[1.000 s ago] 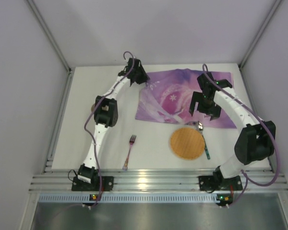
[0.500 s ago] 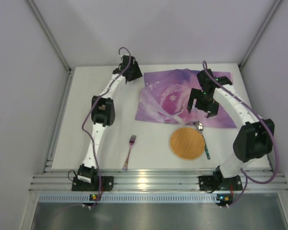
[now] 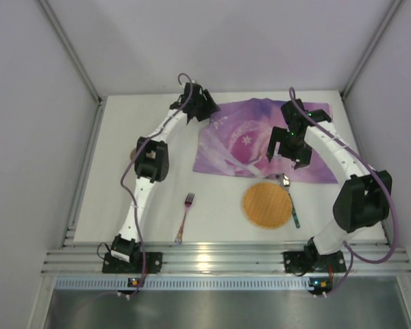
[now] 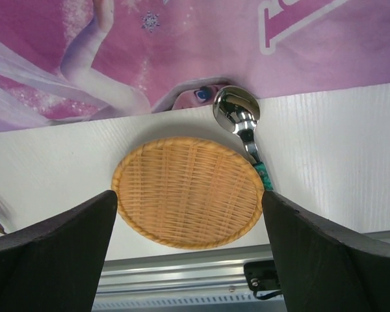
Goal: Set the dinner table for one person
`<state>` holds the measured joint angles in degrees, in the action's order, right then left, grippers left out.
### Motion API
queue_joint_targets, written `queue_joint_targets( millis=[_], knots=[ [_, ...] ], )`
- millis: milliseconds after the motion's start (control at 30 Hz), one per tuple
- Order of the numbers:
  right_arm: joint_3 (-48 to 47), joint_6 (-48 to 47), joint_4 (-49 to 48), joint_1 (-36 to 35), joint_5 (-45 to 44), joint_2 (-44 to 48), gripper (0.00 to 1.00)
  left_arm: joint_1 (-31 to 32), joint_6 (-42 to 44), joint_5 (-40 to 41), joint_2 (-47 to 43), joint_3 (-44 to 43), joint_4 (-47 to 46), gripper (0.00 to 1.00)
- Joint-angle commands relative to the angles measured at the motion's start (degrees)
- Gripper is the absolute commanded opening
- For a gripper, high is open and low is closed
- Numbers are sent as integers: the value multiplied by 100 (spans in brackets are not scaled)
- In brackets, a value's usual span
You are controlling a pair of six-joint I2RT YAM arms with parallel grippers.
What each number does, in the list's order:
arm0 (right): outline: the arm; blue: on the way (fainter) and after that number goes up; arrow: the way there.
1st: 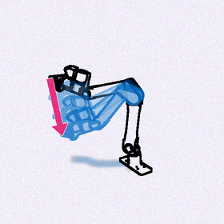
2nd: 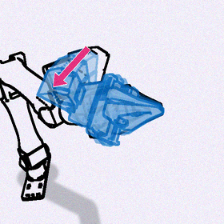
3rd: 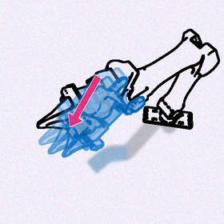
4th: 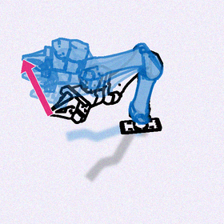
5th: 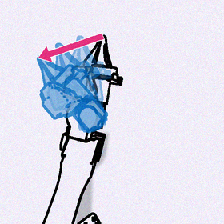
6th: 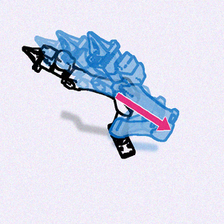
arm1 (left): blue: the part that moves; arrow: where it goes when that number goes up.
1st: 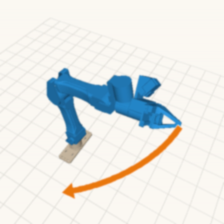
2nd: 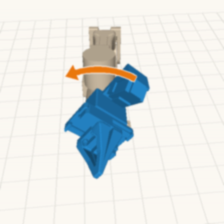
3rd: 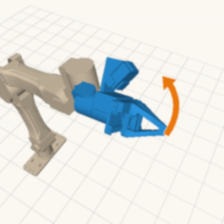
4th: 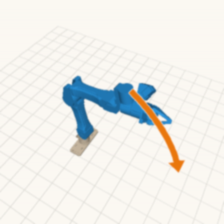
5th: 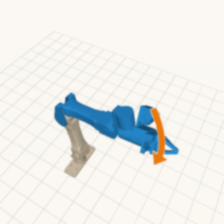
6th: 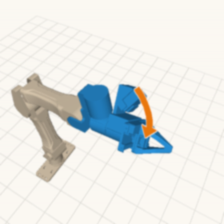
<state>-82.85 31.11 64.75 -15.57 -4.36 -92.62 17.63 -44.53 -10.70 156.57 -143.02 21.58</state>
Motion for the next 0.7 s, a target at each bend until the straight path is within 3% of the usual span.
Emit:
queue_joint_targets(
  millis=[0, 100, 233, 267, 300, 500, 667],
  knots=[
    [93, 53, -42, 10, 32, 402, 94, 259, -381, -38, -153, 20, 266, 63],
    [181, 35, 20, 10, -56, 612, 94, 250, -363, 121, -66, 63, 600, 59],
    [418, -61, 64, 10, -188, 885, 95, 206, -530, 33, -13, 160, 549, 29],
    [453, -88, 73, 19, -223, 921, 95, 197, -556, 33, -13, 160, 523, 12],
    [480, -131, 99, 37, -232, 973, 95, 197, -583, -2, -4, 160, 505, 2],
    [542, -237, 90, 72, -214, 1027, 95, 127, -434, -152, -284, 528, 40, 0],
    [410, -281, 29, 72, -91, 939, 95, 101, 619, 576, -1294, 1030, 47, 0]
  ],
)
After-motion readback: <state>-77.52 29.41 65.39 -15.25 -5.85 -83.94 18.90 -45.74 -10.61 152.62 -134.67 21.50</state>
